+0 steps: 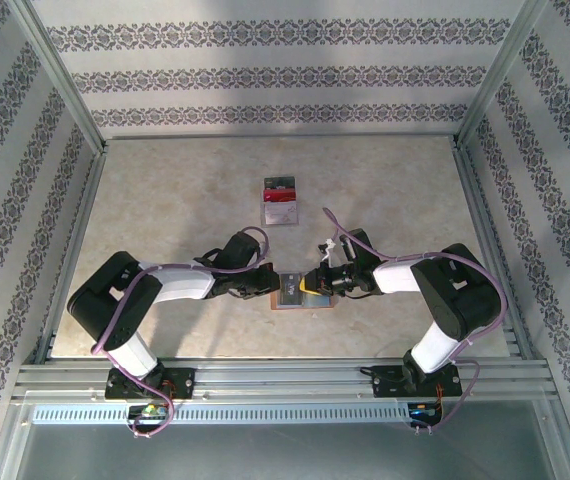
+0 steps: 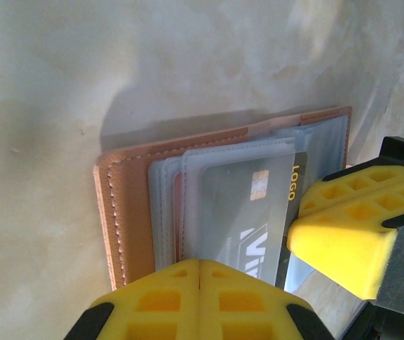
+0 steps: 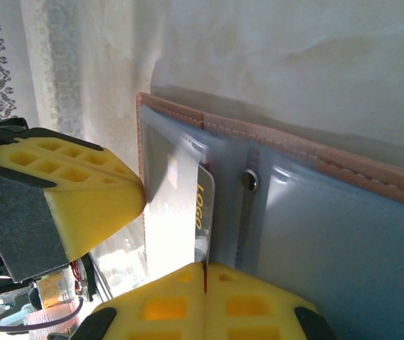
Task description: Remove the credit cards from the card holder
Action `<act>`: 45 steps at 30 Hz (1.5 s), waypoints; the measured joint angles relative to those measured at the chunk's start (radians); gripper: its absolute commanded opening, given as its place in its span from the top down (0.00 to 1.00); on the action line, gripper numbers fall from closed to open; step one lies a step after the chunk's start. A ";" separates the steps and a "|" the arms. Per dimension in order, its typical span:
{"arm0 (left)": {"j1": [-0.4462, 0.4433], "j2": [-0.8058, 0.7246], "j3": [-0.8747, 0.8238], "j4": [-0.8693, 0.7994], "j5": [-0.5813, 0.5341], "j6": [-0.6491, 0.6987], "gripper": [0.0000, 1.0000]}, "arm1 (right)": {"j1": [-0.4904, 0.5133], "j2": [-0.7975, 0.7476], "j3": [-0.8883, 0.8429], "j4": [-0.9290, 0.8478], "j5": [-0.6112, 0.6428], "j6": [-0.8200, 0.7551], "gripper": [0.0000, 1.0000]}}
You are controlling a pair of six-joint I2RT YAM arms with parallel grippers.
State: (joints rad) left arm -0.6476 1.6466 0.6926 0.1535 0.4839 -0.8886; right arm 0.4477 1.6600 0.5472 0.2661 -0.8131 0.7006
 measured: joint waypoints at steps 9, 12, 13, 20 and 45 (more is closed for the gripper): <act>0.000 -0.016 0.003 -0.005 -0.002 0.003 1.00 | 0.000 0.004 0.000 0.000 0.000 0.000 1.00; 0.000 -0.014 0.012 -0.005 -0.002 0.008 1.00 | 0.000 0.004 0.000 0.000 0.000 0.000 1.00; 0.000 -0.012 0.016 -0.004 -0.002 0.010 1.00 | 0.000 0.004 0.000 0.000 0.000 0.000 1.00; 0.000 0.018 0.023 -0.013 -0.003 0.020 1.00 | 0.000 0.004 0.000 0.000 0.000 -0.004 1.00; 0.000 0.029 0.027 -0.018 -0.014 0.045 1.00 | -0.027 -0.016 -0.010 -0.023 -0.008 -0.022 0.84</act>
State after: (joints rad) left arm -0.6479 1.6752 0.7200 0.1352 0.4702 -0.8440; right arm 0.4202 1.6444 0.5377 0.2436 -0.8207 0.6785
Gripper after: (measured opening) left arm 0.056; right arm 0.098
